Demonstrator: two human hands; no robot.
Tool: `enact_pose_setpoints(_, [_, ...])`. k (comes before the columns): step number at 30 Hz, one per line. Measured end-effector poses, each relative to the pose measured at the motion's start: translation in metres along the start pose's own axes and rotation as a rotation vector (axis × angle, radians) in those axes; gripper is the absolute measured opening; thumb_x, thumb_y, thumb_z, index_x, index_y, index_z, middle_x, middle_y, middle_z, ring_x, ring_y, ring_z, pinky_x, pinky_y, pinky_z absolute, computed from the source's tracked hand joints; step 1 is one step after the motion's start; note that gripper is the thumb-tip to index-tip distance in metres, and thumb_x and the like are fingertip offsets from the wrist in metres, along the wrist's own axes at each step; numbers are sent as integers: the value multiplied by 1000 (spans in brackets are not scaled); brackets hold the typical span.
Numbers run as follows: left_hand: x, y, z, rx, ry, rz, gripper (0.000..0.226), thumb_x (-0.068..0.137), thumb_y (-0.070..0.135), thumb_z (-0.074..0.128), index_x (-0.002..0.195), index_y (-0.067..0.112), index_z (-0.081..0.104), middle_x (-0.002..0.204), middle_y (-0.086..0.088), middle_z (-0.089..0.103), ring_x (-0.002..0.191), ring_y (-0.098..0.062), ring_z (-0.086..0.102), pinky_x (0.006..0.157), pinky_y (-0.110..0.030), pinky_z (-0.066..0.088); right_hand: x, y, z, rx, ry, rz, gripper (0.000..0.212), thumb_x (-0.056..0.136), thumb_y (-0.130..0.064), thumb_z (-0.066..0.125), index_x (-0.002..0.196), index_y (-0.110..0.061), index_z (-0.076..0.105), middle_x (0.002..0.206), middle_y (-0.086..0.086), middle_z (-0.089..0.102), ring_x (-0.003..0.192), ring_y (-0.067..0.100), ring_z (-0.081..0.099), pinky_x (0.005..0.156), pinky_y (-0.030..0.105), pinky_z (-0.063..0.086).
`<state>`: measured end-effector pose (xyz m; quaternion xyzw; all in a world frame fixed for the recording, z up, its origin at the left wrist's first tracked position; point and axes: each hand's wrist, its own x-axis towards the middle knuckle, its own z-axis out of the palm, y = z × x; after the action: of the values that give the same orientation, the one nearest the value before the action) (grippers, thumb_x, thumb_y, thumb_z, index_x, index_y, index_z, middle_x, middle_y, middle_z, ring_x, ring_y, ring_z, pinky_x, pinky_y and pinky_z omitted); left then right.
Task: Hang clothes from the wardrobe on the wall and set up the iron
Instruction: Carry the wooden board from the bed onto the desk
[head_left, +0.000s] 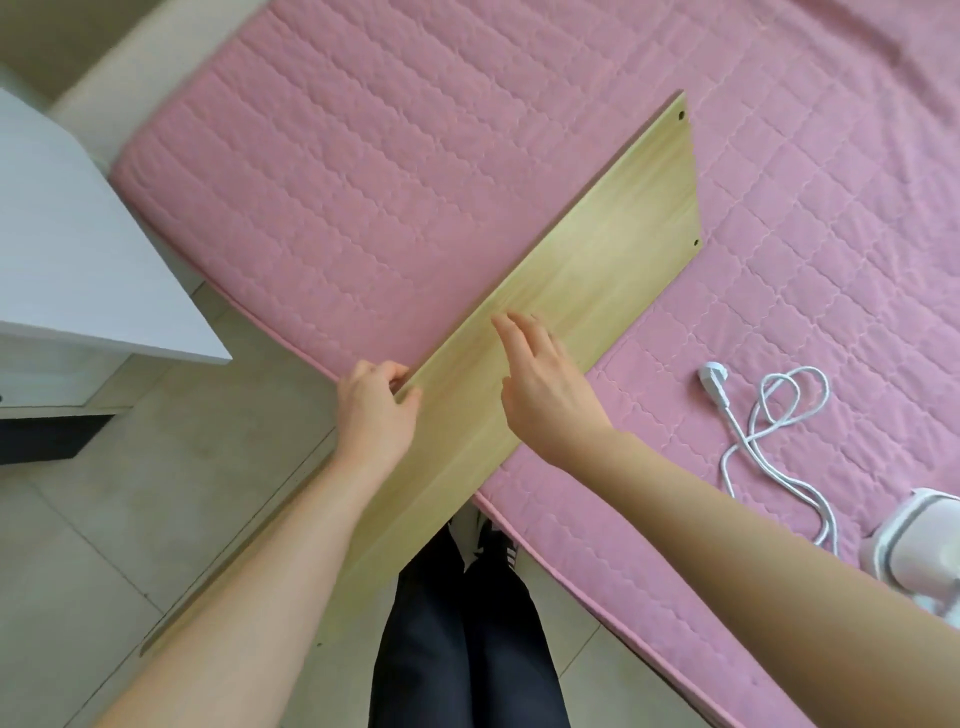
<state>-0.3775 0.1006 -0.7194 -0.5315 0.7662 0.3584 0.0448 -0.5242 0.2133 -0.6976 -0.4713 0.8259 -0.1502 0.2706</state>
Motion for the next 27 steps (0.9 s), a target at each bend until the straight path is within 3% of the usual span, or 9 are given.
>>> enact_pose_setpoints(2, [-22, 8, 0, -5, 22, 44, 20, 89, 14, 63, 108, 8, 64, 97, 1, 46, 99, -20, 46, 89, -29, 38, -1, -7, -5, -139, 19, -126, 72, 81, 10, 44, 147, -7, 24, 152, 15, 28, 144, 38, 14, 116, 45, 24])
enact_pose_setpoints(7, [-69, 20, 8, -36, 38, 145, 26, 87, 3, 59, 112, 8, 60, 107, 0, 50, 95, -23, 56, 84, -39, 49, -10, -5, -10, -451, -28, -410, 61, 72, 6, 63, 131, -4, 53, 129, 20, 55, 132, 50, 35, 109, 56, 31])
enact_pose_setpoints(10, [-88, 25, 13, 11, -1, 129, 38, 94, 7, 51, 130, 16, 51, 123, 0, 57, 105, -24, 60, 84, -35, 48, -19, 2, -19, -557, -99, -464, 66, 60, 5, 73, 123, -6, 58, 119, 18, 61, 126, 47, 45, 107, 57, 34])
enact_pose_setpoints(13, [-98, 22, 13, 128, -37, 140, 43, 98, 13, 47, 139, 24, 41, 120, -1, 63, 103, -23, 62, 78, -32, 47, -25, 6, -28, -652, -115, -500, 63, 57, 2, 74, 118, -10, 60, 108, 14, 63, 115, 39, 55, 105, 58, 36])
enact_pose_setpoints(15, [-102, 21, 12, 149, -38, 187, 43, 98, 12, 47, 138, 23, 41, 116, -2, 65, 99, -23, 64, 76, -30, 48, -27, 6, -33, -718, -123, -514, 56, 59, 2, 69, 112, -13, 59, 97, 9, 61, 98, 33, 59, 103, 62, 35])
enact_pose_setpoints(18, [-107, 25, 9, 161, -51, 232, 41, 98, 11, 45, 137, 23, 41, 111, -1, 66, 95, -22, 64, 75, -29, 47, -28, 4, -40, -829, -139, -532, 44, 58, 3, 66, 97, -14, 59, 79, 3, 53, 72, 26, 51, 97, 65, 37])
enact_pose_setpoints(21, [-112, 29, 4, 150, -74, 250, 41, 98, 10, 44, 136, 24, 40, 111, 0, 65, 96, -22, 64, 77, -32, 48, -30, 3, -47, -879, -130, -560, 40, 58, 3, 64, 93, -15, 59, 76, 3, 51, 69, 26, 48, 93, 63, 41])
enact_pose_setpoints(27, [-139, 33, -15, 166, -68, 263, 41, 98, 9, 43, 135, 24, 42, 111, 1, 65, 98, -21, 61, 77, -31, 46, -51, 0, -60, -769, -70, -634, 35, 63, 3, 62, 91, -17, 60, 78, 4, 54, 70, 25, 51, 76, 47, 51])
